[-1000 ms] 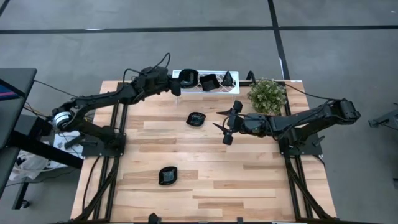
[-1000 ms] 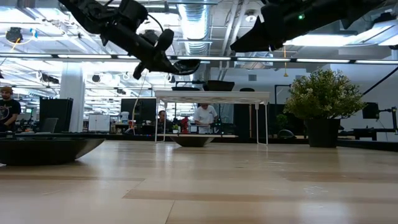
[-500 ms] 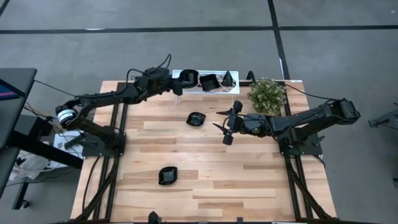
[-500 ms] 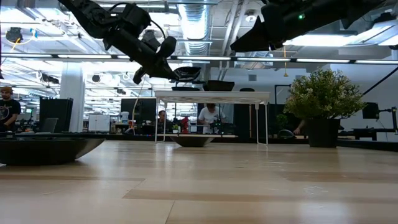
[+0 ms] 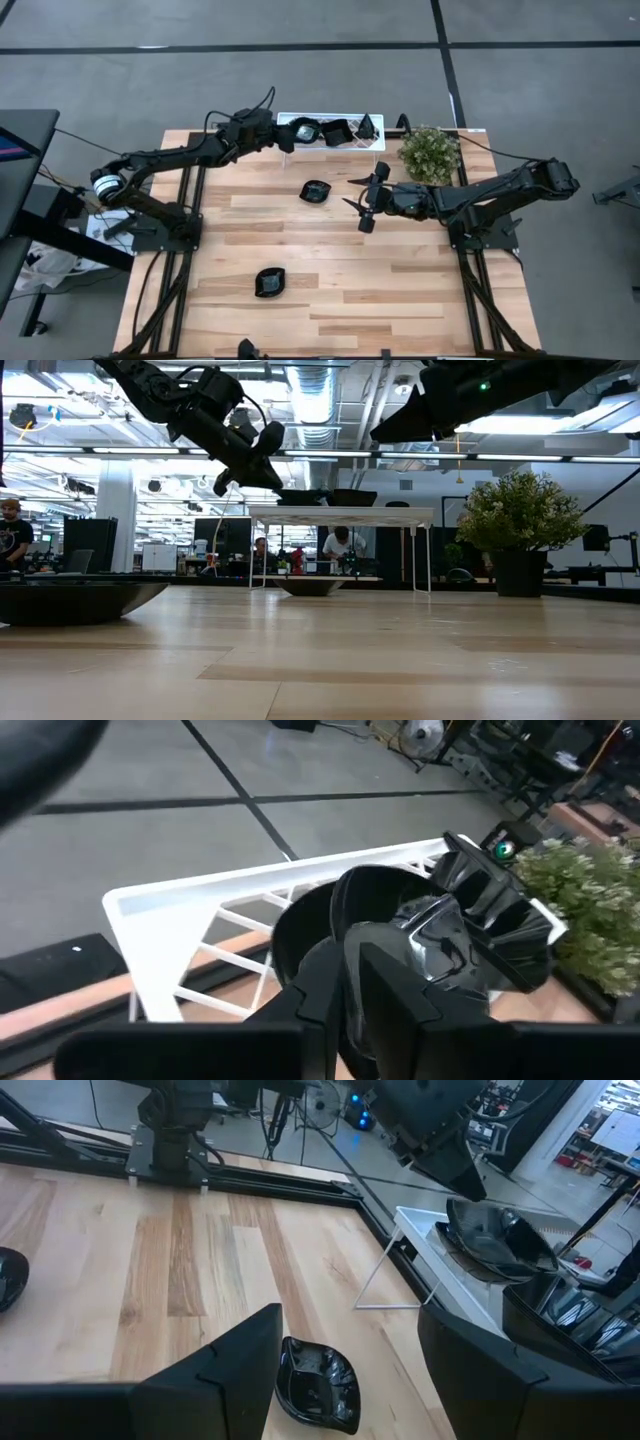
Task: Pick & Place Mini shaped plates
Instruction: Stack the middle leaf-shaped plate on top of the leaf-shaped plates on the shelf, then stack the bottom leaf-shaped plate on top of the leaf-shaped plates on the shelf
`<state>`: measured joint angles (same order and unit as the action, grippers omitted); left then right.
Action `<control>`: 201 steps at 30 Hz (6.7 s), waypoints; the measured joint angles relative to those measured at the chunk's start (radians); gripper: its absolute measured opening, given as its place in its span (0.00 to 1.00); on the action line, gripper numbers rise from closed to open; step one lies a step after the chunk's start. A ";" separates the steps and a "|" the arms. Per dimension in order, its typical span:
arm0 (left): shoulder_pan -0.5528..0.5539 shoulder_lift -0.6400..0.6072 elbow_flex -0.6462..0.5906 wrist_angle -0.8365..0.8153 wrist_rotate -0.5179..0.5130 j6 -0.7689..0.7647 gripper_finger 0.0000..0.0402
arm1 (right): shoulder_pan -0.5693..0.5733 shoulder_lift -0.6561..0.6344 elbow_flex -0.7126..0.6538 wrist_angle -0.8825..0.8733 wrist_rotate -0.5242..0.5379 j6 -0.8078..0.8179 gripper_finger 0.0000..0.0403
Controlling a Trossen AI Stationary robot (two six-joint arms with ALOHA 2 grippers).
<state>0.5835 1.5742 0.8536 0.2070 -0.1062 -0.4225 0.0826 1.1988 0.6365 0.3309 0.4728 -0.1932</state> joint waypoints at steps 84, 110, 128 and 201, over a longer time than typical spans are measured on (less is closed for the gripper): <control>-0.995 -0.490 -0.621 0.063 -0.044 -0.114 0.26 | 0.052 0.000 0.044 0.014 -0.017 0.000 0.57; -1.115 -0.198 -0.621 0.151 -0.027 -0.291 0.38 | 0.062 0.000 0.044 -0.017 -0.113 0.098 0.57; -1.115 -0.114 -0.620 0.177 0.010 -0.343 0.38 | 0.062 0.000 0.044 -0.039 -0.113 0.116 0.57; -1.127 -0.027 -0.617 0.266 -0.013 -0.458 0.36 | 0.061 0.000 0.043 -0.038 -0.113 0.115 0.57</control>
<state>-0.5438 1.5471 0.2367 0.4725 -0.1192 -0.8803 0.1436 1.1984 0.6800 0.2928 0.3595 -0.0780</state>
